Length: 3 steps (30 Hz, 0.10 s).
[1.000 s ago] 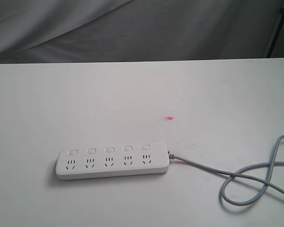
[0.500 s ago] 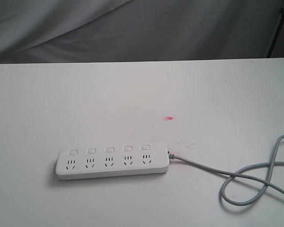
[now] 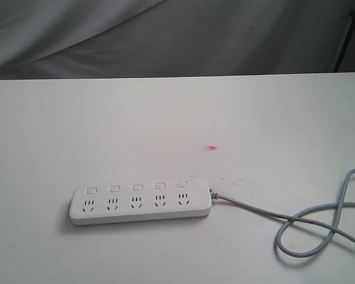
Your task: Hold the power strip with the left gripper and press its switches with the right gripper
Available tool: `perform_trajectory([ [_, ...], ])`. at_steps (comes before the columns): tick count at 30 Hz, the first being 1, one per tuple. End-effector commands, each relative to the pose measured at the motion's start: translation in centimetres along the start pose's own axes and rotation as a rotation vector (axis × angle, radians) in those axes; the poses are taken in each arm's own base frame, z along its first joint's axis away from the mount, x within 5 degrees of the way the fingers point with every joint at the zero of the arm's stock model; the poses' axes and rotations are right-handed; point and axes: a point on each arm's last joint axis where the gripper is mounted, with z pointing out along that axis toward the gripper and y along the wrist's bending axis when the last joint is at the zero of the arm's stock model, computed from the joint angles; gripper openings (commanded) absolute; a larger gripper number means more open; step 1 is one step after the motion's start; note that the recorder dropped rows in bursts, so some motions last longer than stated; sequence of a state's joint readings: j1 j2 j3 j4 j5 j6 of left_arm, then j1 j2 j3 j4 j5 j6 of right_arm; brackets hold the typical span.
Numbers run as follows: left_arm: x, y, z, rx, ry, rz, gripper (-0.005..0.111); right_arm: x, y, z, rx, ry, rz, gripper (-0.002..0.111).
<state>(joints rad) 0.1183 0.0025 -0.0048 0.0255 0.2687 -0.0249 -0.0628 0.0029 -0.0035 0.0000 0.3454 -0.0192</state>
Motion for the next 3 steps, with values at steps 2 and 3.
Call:
perform_trajectory([
  [2,0.13,-0.01,0.02,0.0,0.0,-0.007,0.0,0.06,-0.05,0.02,0.008,-0.003,-0.003,0.0],
  [3,0.13,-0.01,0.02,0.0,0.0,-0.007,0.0,0.06,-0.05,0.02,0.008,-0.003,-0.003,0.0],
])
